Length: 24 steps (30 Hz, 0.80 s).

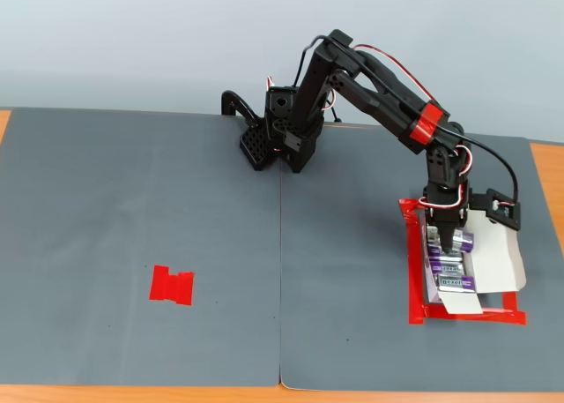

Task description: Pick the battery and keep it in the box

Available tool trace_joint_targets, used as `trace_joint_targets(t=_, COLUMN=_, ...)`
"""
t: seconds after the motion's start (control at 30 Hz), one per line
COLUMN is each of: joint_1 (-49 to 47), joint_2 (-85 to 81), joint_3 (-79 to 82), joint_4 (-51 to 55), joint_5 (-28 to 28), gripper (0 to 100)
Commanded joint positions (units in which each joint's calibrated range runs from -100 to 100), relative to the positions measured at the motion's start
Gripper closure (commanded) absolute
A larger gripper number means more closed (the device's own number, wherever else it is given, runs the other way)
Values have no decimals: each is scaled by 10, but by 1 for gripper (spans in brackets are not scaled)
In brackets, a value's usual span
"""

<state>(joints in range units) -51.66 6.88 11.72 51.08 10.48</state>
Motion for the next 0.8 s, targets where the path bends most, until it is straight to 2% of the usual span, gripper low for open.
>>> trace_joint_targets(t=0.0, joint_1=4, joint_2=-7, joint_3=-33, joint_4=-7, joint_5=-12, gripper=77)
trace_joint_targets(t=0.23, joint_1=4, joint_2=-16, joint_3=-33, joint_4=-7, joint_5=-13, gripper=79)
trace_joint_targets(t=0.5, joint_1=15, joint_2=-85, joint_3=-38, joint_4=0, joint_5=-13, gripper=98)
trace_joint_targets(t=0.77, joint_1=61, joint_2=-194, joint_3=-17, joint_4=2, joint_5=-12, gripper=98)
